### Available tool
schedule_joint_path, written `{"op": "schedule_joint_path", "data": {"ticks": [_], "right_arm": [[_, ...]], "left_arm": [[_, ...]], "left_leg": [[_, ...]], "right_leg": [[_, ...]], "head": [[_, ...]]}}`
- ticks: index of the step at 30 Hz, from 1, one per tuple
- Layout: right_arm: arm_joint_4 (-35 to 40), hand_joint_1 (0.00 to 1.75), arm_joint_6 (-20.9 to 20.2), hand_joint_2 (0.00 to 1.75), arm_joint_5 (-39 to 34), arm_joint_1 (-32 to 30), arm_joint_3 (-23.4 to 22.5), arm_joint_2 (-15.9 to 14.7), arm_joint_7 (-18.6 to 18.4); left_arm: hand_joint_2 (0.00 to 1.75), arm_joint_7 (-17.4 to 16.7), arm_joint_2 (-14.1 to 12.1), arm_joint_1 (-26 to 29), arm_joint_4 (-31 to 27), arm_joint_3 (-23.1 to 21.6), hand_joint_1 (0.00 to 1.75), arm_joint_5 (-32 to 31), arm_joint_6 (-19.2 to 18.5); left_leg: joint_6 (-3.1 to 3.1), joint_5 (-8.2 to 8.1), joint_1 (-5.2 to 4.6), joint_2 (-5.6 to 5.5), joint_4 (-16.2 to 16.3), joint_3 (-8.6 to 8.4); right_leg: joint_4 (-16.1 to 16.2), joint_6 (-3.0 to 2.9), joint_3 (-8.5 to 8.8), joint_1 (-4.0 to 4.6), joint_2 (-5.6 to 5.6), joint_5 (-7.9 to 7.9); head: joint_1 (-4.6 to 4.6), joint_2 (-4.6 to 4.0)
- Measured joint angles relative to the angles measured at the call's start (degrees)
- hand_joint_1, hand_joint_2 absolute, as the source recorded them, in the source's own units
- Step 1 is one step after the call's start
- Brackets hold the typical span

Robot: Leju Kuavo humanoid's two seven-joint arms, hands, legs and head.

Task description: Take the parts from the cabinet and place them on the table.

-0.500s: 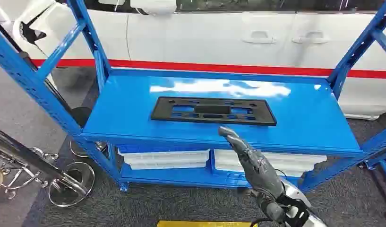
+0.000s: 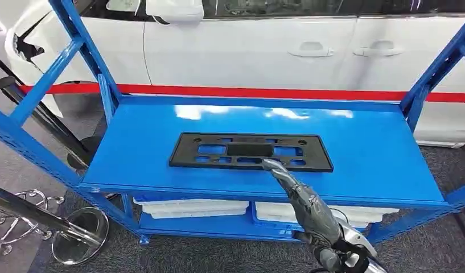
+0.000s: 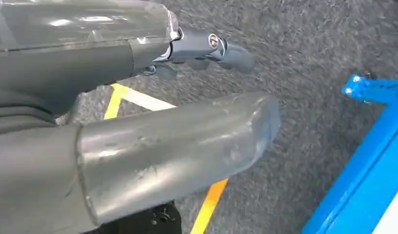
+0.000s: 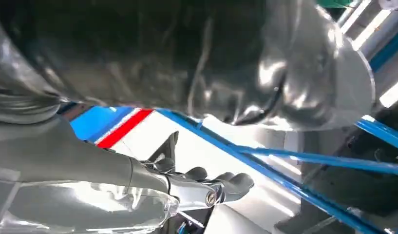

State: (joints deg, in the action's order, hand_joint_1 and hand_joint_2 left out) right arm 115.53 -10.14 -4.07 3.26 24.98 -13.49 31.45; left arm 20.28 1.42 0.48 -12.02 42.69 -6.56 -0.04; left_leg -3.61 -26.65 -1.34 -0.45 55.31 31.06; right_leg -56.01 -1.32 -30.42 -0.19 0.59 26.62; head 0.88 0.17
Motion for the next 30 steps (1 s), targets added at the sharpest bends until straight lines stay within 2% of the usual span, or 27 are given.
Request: {"op": "schedule_joint_path", "data": {"ticks": [1,2,3,4,5,6,7,8,9,10,11,13,14,15,17,18,19,20,21,22,23,24,25,26,28,29,30], "right_arm": [[-0.2,0.00,0.0,0.00,0.2,-0.1,0.0,0.0,0.0],[-0.3,0.00,0.0,0.00,0.4,-0.2,0.0,0.0,-0.1],[-0.5,0.00,0.0,0.00,0.7,-0.1,0.0,0.0,-0.5],[-0.6,0.00,0.1,0.00,1.1,-0.1,0.0,0.0,-0.7],[-0.7,0.00,0.2,0.00,1.2,0.1,0.0,0.0,-1.1],[-1.0,0.00,0.2,0.00,1.3,0.2,0.0,0.0,-1.9],[-1.5,0.00,0.2,1.75,1.4,0.2,0.1,0.0,-2.5],[-2.2,0.00,0.0,1.75,1.5,0.2,0.2,0.0,-3.3],[-3.2,0.00,0.1,1.75,2.1,0.3,0.5,0.0,-4.3],[-4.3,0.00,0.4,1.75,3.1,0.5,0.9,0.0,-5.1],[-5.6,0.00,1.1,1.75,4.6,1.0,1.7,0.1,-5.9],[-8.0,0.00,2.8,1.75,7.8,2.7,3.3,0.4,-6.9],[-9.3,0.00,4.0,1.75,9.7,3.6,4.1,0.7,-7.4],[-10.7,0.00,5.5,1.75,12.0,4.6,5.2,1.4,-8.4],[-13.3,0.00,8.5,1.75,16.9,6.2,7.2,2.1,-10.3],[-14.6,0.00,10.1,1.75,19.2,7.0,8.1,2.5,-11.2],[-15.8,0.00,12.0,1.75,21.9,7.9,8.9,3.2,-12.2],[-17.1,0.00,14.2,1.75,25.2,9.0,9.8,3.9,-13.3],[-18.5,0.00,16.4,1.75,28.4,10.1,10.6,4.7,-14.3],[-20.2,0.00,18.2,1.75,30.9,11.0,11.6,5.4,-15.1],[-21.5,0.00,19.0,1.75,32.0,11.6,12.4,5.8,-15.5],[-22.6,0.00,19.4,1.75,32.5,12.0,13.1,6.0,-15.8],[-23.6,0.00,19.5,1.75,32.8,12.2,13.7,6.4,-15.9],[-24.2,0.00,19.6,1.75,32.9,12.6,14.0,6.8,-15.9],[-25.1,0.00,21.3,1.75,35.4,13.7,14.9,7.4,-17.2],[-25.7,0.00,22.9,1.75,38.1,14.3,15.3,7.7,-18.5],[-26.7,0.00,24.6,1.75,41.5,15.0,15.9,8.0,-20.0]], "left_arm": [[0.00,0.0,0.0,0.0,0.0,0.0,0.00,0.0,0.1],[0.00,0.0,0.0,0.1,0.0,0.0,0.00,0.0,0.1],[0.00,0.0,0.0,0.0,0.0,0.0,0.00,0.0,0.2],[0.00,0.0,0.0,-0.1,0.0,0.0,0.00,0.0,0.3],[0.00,0.0,0.1,-0.2,0.0,0.0,0.00,0.0,0.3],[0.00,0.0,0.1,-0.2,0.0,0.0,0.00,-0.2,0.3],[0.00,-0.1,0.1,-0.3,0.0,0.0,0.00,-0.4,0.3],[0.00,-0.2,0.1,-0.3,0.0,0.0,0.00,-0.7,0.3],[0.00,-0.3,0.1,-0.3,0.0,0.0,0.00,-0.9,0.3],[0.00,-0.3,0.1,-0.3,0.0,0.0,0.00,-1.2,0.3],[0.00,-0.4,0.1,-0.3,0.0,0.0,0.00,-1.4,0.3],[0.00,-0.5,0.1,-0.4,0.0,0.0,0.00,-1.9,0.3],[0.00,-0.6,0.1,-0.4,0.0,0.0,0.00,-2.1,0.3],[0.00,-0.7,0.1,-0.7,0.0,0.0,0.00,-2.3,0.3],[0.00,-0.8,0.1,-0.8,0.0,0.0,0.00,-2.9,0.1],[0.00,-0.8,0.1,-0.8,0.0,0.0,0.00,-3.1,0.0],[0.00,-0.9,0.0,-0.9,0.0,0.0,0.00,-3.3,-0.1],[0.00,-0.9,0.2,-0.9,0.1,0.0,0.00,-3.5,-0.2],[0.00,-0.9,0.2,-1.0,0.1,0.0,0.00,-3.7,-0.2],[0.00,-0.9,0.1,-1.1,0.1,0.0,0.00,-3.9,-0.2],[0.00,-0.9,0.1,-1.2,0.1,0.0,0.00,-4.0,-0.2],[0.00,-0.9,0.1,-1.1,0.1,0.0,0.00,-4.1,-0.3],[0.00,-0.9,0.1,-1.0,0.1,0.0,0.00,-4.1,-0.3],[0.00,-0.9,0.1,-0.9,0.1,0.0,0.00,-4.1,-0.3],[0.00,-0.9,0.1,-0.9,0.1,0.0,0.00,-4.3,-0.4],[0.00,-0.9,-0.2,-0.9,0.1,0.0,0.00,-4.5,-0.4],[0.00,-0.9,0.0,-0.9,0.1,0.0,0.00,-4.7,-0.4]], "left_leg": [[0.02,1.18,-0.14,0.01,0.1,-0.22],[0.00,1.09,-0.23,-0.01,0.1,-0.24],[-0.09,1.39,0.15,0.04,-1.0,-0.74],[0.11,1.85,0.58,0.15,-1.9,-1.52],[-0.10,1.72,0.69,0.17,-2.2,-1.80],[-0.27,1.61,0.68,0.18,-2.1,-1.85],[-0.38,1.42,0.66,0.18,-2.1,-1.95],[-0.38,1.26,0.66,0.18,-2.1,-1.97],[-0.34,1.04,0.70,0.14,-2.0,-2.09],[-0.23,0.82,0.74,0.11,-2.1,-2.52],[-0.10,0.53,0.76,0.06,-2.3,-3.07],[0.34,-0.22,0.85,-0.03,-2.4,-4.14],[0.65,-0.49,0.68,-0.03,-2.6,-3.77],[0.83,-0.58,0.49,-0.06,-2.0,-3.59],[1.08,-0.48,0.50,-0.03,-2.0,-3.13],[1.33,-0.80,0.46,-0.05,-1.9,-3.12],[1.84,-1.54,0.61,-0.01,-1.4,-3.10],[2.40,-2.90,0.67,0.12,1.2,-2.10],[2.79,-5.02,0.92,0.12,5.6,-0.04],[3.09,-7.33,1.07,0.12,11.3,2.90],[3.24,-8.69,1.10,0.13,16.0,5.65],[3.31,-8.50,1.11,0.13,18.5,7.47],[3.23,-6.80,1.11,0.13,18.1,8.00],[2.95,-3.80,1.09,0.12,15.0,7.28],[1.67,3.28,0.68,0.06,4.3,3.52],[0.79,4.79,0.29,0.04,0.6,2.46],[0.72,4.64,0.19,0.17,0.3,1.85]], "right_leg": [[-0.2,0.34,-0.07,-0.09,0.16,0.26],[0.0,0.61,0.10,-0.14,0.14,0.39],[0.3,0.99,0.46,0.13,0.16,0.45],[-0.6,1.17,0.40,0.11,-0.04,1.28],[-3.0,1.39,-0.84,0.18,-0.15,2.76],[-7.1,1.52,-3.08,0.03,-0.15,4.83],[-12.0,1.74,-5.84,-0.11,-0.15,6.73],[-15.9,1.95,-8.29,-0.14,-0.16,7.81],[-17.9,2.07,-9.90,-0.20,-0.20,7.62],[-16.8,2.17,-10.00,-0.35,-0.28,5.63],[-13.3,2.20,-8.77,-0.48,-0.28,2.59],[-3.1,1.97,-4.86,-0.51,-0.28,-3.95],[-1.4,1.73,-3.99,-0.45,-0.22,-4.25],[0.2,1.55,-3.83,-0.55,-0.17,-3.88],[0.4,1.00,-3.92,-0.29,-0.06,-3.03],[0.5,0.74,-3.72,-0.53,-0.04,-2.88],[1.0,0.42,-3.30,-0.80,-0.05,-2.64],[1.1,0.22,-2.91,-0.91,-0.03,-2.51],[1.1,-0.01,-2.60,-0.90,-0.03,-2.30],[1.1,-0.13,-2.24,-0.89,-0.14,-2.03],[1.0,-0.15,-1.97,-0.88,-0.22,-1.74],[1.0,-0.20,-1.68,-0.86,-0.22,-1.46],[0.9,-0.23,-1.31,-0.80,-0.20,-1.18],[0.9,-0.25,-0.80,-0.65,-0.13,-0.91],[1.5,-0.23,0.55,-0.37,0.04,-0.48],[1.9,-0.20,0.92,-0.41,0.04,-0.46],[1.9,0.01,0.86,-0.11,0.24,-0.37]], "head": [[-0.02,0.00],[0.00,0.00],[0.04,0.00],[-0.02,0.00],[-0.02,0.00],[-0.02,0.00],[-0.02,0.00],[-0.02,0.00],[-0.02,0.00],[-0.04,0.00],[-0.02,0.00],[-0.04,0.00],[-0.04,0.00],[0.00,0.00],[-0.02,0.00],[0.00,0.00],[-0.02,0.00],[0.15,0.00],[0.13,0.00],[0.13,0.00],[0.13,0.00],[0.13,0.00],[0.13,0.00],[0.13,0.00],[0.13,0.00],[0.09,0.00],[0.13,0.00]]}}
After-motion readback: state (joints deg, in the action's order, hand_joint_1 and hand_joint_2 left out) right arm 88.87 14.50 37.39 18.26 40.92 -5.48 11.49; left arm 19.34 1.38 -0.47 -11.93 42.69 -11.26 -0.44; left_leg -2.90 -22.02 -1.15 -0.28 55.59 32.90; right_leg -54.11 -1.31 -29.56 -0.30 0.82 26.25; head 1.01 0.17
